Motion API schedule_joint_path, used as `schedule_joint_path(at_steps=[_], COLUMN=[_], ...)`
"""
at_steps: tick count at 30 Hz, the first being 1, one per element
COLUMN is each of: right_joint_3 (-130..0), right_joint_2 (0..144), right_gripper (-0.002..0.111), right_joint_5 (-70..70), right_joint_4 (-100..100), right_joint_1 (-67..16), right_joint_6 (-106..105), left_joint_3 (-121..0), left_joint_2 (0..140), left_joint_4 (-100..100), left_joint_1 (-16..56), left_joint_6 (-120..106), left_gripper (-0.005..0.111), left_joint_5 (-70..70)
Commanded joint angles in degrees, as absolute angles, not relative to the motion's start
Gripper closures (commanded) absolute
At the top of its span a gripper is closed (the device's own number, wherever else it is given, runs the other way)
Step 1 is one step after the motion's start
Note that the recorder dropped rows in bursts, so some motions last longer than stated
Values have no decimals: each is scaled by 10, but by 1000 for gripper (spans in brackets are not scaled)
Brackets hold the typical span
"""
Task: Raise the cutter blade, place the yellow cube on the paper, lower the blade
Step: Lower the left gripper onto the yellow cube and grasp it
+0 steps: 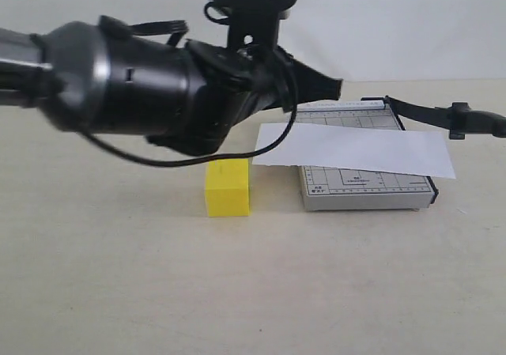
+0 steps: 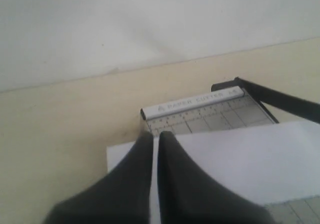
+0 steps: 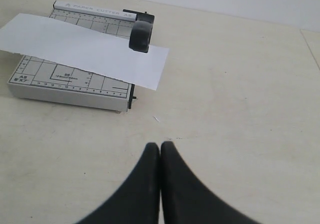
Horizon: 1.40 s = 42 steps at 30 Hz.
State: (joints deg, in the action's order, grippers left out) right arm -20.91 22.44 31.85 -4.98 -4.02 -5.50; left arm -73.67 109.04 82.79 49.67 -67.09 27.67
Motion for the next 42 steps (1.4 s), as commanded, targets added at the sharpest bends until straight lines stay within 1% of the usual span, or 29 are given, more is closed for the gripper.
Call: schedule_joint_path(at_steps=[1,4,6,7,8,9,10,14,16,23,32,37,42], right_joint_3=[-206,-206,-206,-206,-206,-206,-206,-206,-206,-206,-206,-206,-206], right_joint_2=[219,219,219,219,219,219,219,219,219,219,219,219,219], right_gripper=[108,108,108,108,108,108,108,108,108,108,108,108,108], right_joint_5=[316,317,317,317,317,317,317,318,318,318,327,327,327], right_joint_4=[-48,-48,-48,-48,-48,-48,-48,-48,-48,-47,-44,-38,-36], right_joint_1=[-40,-40,-40,-40,-40,-40,-40,-40,-40,-40,-40,-40,-40], right_joint_6=[-59,-59,-59,-59,-59,-59,-59,-59,-59,-59,-59,-59,-59], left_joint_3=[-634,-602,-593,-588,-585,-581,-577,-572,-572,-572,-573,-573,-573], left_joint_2=[995,962,955,954,954,954,954,957,965,1020,1088,1121,1138], left_joint_4=[865,865,863,863,863,863,863,936,968,959,865,826,728], left_joint_1=[522,522,521,520,519,519,519,519,519,519,516,499,480], left_joint_6=[-666,-664,-664,-664,-664,-668,-668,-666,-668,-668,-641,-563,-441], left_gripper=[102,102,100,95,89,82,70,14,-3,-3,-3,-3,-3], left_joint_5=[298,299,300,298,295,290,283,302,315,300,304,304,287])
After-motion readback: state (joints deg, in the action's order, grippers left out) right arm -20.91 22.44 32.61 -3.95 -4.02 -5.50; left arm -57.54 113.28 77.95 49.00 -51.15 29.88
